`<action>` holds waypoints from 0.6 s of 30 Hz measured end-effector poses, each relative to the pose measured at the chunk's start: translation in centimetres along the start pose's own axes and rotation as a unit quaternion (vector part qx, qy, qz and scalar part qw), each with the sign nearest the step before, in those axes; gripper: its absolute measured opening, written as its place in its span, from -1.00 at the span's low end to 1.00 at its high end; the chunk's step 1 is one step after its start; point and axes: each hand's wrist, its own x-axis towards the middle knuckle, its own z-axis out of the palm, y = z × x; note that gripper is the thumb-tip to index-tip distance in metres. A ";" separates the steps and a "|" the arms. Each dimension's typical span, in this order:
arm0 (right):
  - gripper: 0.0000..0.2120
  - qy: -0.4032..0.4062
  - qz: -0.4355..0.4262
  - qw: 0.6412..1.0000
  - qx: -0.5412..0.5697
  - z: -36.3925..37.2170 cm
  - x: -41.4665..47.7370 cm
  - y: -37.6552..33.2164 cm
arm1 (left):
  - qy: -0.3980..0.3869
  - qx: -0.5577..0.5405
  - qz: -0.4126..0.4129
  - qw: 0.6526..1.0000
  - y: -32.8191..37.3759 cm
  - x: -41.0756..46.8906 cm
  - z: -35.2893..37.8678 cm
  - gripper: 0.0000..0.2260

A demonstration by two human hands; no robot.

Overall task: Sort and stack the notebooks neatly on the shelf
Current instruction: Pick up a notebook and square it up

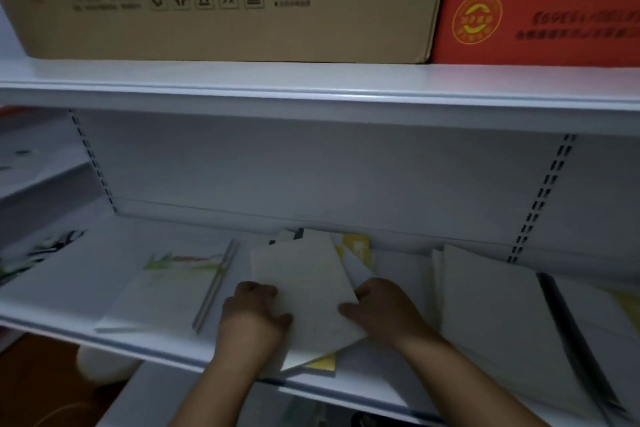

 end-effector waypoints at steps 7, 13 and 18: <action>-0.85 0.054 0.044 0.954 0.291 -2.0 -1.3 0.5 | -0.038 -0.371 -0.085 0.924 1.6 0.3 -1.2 -0.46; -0.81 0.160 0.113 0.930 0.310 -7.5 -5.7 6.7 | -0.197 -0.437 -0.018 0.877 9.1 0.5 3.5 -0.48; -0.73 0.225 0.197 0.951 0.081 -11.5 -8.2 12.9 | -0.271 -0.332 0.121 0.895 16.0 -0.3 7.8 -0.70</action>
